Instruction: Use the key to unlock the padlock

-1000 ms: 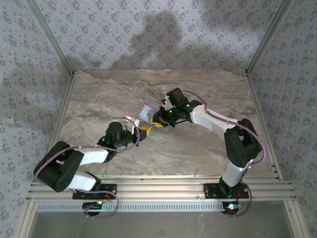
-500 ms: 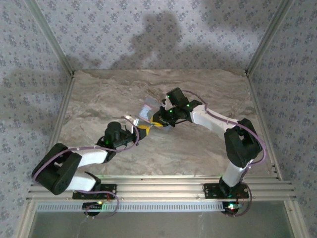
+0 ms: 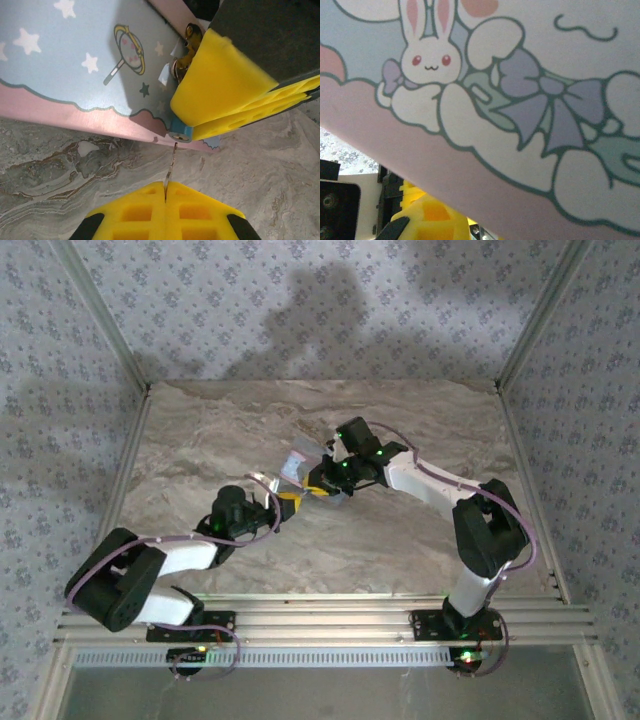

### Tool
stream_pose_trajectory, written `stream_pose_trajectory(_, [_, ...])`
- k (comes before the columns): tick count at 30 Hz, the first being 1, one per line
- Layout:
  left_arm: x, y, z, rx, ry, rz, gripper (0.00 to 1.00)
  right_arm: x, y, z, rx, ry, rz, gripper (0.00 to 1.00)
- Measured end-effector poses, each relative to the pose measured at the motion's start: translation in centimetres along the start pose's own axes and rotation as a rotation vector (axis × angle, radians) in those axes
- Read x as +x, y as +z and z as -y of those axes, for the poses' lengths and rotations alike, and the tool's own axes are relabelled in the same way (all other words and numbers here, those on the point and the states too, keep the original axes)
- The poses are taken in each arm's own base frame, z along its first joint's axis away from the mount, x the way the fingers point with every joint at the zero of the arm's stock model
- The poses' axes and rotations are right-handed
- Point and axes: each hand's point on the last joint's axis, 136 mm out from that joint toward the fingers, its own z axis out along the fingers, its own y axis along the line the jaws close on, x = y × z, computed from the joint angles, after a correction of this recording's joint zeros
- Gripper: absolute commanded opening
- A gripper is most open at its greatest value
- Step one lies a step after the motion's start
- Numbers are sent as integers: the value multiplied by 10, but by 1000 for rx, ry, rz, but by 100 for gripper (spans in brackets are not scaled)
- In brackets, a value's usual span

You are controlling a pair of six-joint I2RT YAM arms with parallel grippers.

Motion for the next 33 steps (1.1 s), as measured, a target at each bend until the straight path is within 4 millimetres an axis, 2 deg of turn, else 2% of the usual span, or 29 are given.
stream_pose_trajectory(33, [-4,1,1,18,-47,15,0,-1,1,-2,-12,-6,5,0])
